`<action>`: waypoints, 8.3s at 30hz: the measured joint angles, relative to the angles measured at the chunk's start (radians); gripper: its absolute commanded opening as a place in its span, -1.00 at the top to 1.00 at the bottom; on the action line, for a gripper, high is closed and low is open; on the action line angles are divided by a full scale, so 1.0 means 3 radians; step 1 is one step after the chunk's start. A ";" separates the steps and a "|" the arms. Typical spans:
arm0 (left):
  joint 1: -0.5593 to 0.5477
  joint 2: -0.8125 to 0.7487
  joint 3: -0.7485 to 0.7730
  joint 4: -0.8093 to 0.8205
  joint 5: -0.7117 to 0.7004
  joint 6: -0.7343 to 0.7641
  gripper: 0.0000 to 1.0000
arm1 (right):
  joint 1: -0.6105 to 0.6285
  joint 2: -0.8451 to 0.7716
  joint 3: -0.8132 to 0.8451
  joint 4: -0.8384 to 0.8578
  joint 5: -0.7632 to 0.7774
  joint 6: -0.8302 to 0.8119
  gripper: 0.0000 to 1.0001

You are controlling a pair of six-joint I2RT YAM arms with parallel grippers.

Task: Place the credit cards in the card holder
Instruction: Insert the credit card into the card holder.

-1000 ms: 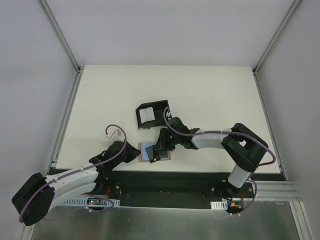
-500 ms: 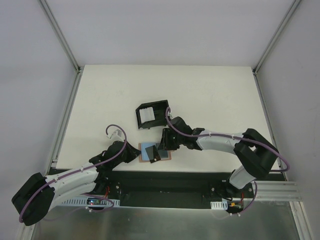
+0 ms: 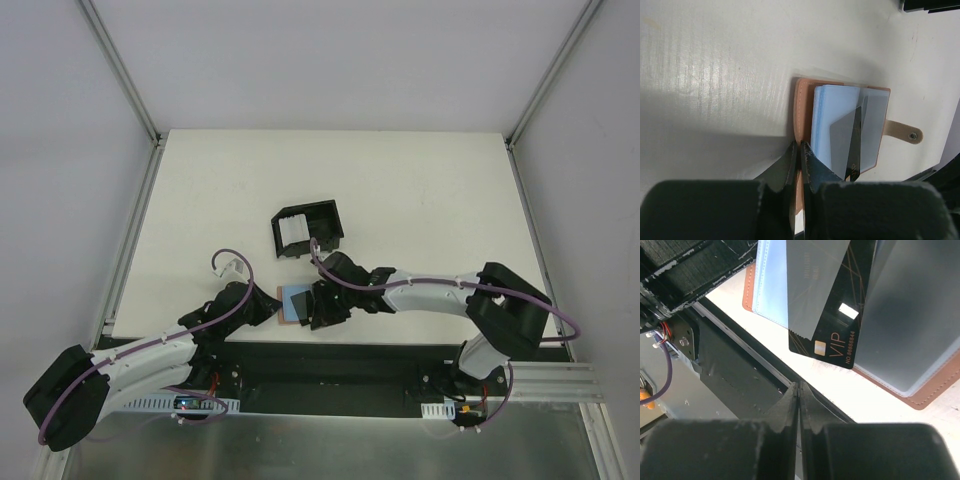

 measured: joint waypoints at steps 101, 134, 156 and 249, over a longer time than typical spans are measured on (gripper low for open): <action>0.0000 0.0053 -0.0001 0.0065 0.0028 0.0003 1.00 | -0.0393 0.0468 0.0106 0.0621 -0.0086 0.0376 0.13; 0.0001 0.0072 -0.0001 0.0114 0.0031 0.0197 1.00 | -0.0267 0.0702 0.0662 0.0056 0.0064 -0.0151 0.15; 0.0000 -0.0281 0.0003 -0.0004 0.0179 0.0472 1.00 | -0.0217 0.0338 0.0692 -0.0313 0.0575 -0.0322 0.03; 0.0000 0.0009 0.0628 -0.0370 0.0635 0.0885 1.00 | -0.0292 -0.0402 0.0139 -0.0811 0.1054 0.0034 0.25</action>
